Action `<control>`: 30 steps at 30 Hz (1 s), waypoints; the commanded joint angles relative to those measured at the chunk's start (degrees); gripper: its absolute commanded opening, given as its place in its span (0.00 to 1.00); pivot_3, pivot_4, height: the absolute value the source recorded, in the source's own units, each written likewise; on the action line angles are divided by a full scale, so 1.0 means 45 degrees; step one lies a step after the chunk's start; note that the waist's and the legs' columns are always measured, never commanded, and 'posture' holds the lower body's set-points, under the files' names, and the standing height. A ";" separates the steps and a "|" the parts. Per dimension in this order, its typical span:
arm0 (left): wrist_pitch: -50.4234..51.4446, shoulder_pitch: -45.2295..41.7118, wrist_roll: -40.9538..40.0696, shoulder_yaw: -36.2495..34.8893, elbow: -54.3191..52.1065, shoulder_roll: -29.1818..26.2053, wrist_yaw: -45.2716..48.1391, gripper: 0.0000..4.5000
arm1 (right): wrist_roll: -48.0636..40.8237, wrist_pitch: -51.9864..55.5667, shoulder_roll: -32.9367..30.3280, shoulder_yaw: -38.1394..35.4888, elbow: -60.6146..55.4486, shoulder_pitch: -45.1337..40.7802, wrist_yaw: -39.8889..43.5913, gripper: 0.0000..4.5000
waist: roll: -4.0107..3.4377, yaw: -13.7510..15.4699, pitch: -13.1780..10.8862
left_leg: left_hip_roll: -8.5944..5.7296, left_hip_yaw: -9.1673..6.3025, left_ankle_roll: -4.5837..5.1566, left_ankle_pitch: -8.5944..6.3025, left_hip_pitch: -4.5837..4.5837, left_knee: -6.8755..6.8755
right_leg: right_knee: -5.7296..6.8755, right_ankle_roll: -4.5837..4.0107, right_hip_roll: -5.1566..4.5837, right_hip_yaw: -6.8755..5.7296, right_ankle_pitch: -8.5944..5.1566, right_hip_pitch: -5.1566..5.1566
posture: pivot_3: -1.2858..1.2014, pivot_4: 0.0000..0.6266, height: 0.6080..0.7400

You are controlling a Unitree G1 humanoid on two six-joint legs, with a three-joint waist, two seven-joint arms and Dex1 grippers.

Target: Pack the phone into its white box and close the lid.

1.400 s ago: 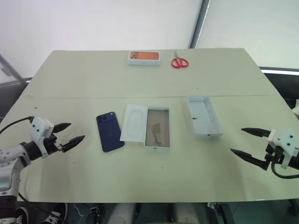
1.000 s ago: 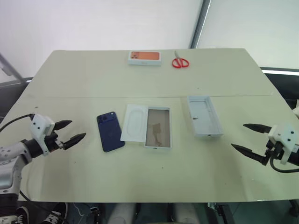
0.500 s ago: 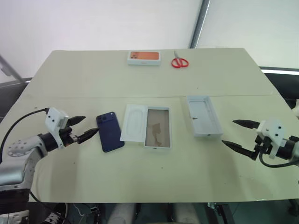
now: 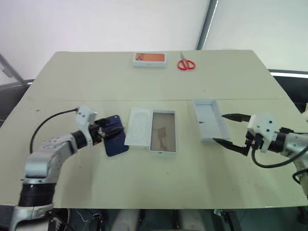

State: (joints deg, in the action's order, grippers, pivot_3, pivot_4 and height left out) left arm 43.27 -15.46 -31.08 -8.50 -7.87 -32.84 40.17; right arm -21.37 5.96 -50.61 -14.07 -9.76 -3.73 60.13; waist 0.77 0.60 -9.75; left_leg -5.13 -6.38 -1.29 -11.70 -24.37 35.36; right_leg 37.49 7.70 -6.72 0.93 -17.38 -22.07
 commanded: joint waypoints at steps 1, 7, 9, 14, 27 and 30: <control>0.1344 -0.0653 -0.0714 -0.0200 -0.0206 0.0388 -0.0703 1.00 | 0.0102 -0.0124 0.0016 0.0158 -0.0224 -0.0191 0.0005 0.99 | 0.0000 -0.0003 0.0000 | 0.0002 -0.0001 -0.0001 0.0001 0.0000 0.0000 | 0.0009 0.0000 0.0005 0.0000 0.0000 -0.0005 | 0.52 0.24 1.00; 0.4281 -0.1625 -0.2113 -0.0715 0.0370 0.1008 -0.1421 1.00 | 0.0024 0.0044 0.0031 0.0372 -0.0547 -0.0315 -0.0120 0.99 | 0.0000 -0.0012 0.0000 | 0.0002 -0.0001 -0.0008 0.0007 0.0001 0.0006 | 0.0022 0.0000 0.0012 0.0000 0.0000 -0.0007 | 0.52 0.24 1.00; 0.4757 -0.1882 -0.2230 -0.0640 0.0503 0.1055 -0.1490 1.00 | 0.0044 0.0055 0.0075 0.0438 -0.0558 -0.0347 -0.0172 0.99 | 0.0001 -0.0018 0.0000 | 0.0002 -0.0001 -0.0008 0.0007 0.0001 0.0006 | 0.0022 0.0001 0.0012 0.0000 0.0000 -0.0007 | 0.52 0.24 1.00; 0.5783 -0.2617 -0.2157 -0.0387 0.1378 0.1132 -0.1893 1.00 | 0.0093 0.0093 0.0195 0.0563 -0.0601 -0.0411 -0.0284 0.99 | 0.0001 0.0004 0.0001 | 0.0001 -0.0003 -0.0012 0.0010 0.0002 0.0016 | 0.0029 0.0001 0.0014 0.0000 0.0000 -0.0001 | 0.52 0.24 1.00; 0.7748 -0.5003 -0.2210 -0.1468 0.4207 0.2424 -0.3420 1.00 | 0.0238 0.0095 0.0552 0.0764 -0.0750 -0.0397 -0.0648 0.99 | 0.0004 -0.0005 0.0008 | -0.0004 -0.0007 -0.0015 0.0011 0.0003 0.0030 | 0.0041 0.0003 0.0015 -0.0003 0.0000 0.0003 | 0.52 0.24 1.00; 0.7713 -0.5421 -0.1799 -0.1215 0.4652 0.2418 -0.3771 1.00 | 0.0230 0.0085 0.0589 0.0755 -0.0708 -0.0441 -0.0719 0.99 | 0.0004 -0.0006 0.0008 | -0.0005 -0.0007 -0.0017 0.0012 0.0003 0.0030 | 0.0044 0.0003 0.0015 -0.0002 0.0000 0.0000 | 0.52 0.24 1.00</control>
State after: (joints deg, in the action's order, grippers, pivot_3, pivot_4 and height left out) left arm 77.32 -39.12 -40.68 -14.14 11.53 -21.77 24.64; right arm -20.18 6.98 -48.15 -9.74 -11.17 -4.99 57.38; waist 0.79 0.57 -9.72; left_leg -5.15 -6.41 -1.37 -11.64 -24.35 35.49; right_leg 37.69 7.71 -6.65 0.92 -17.38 -22.07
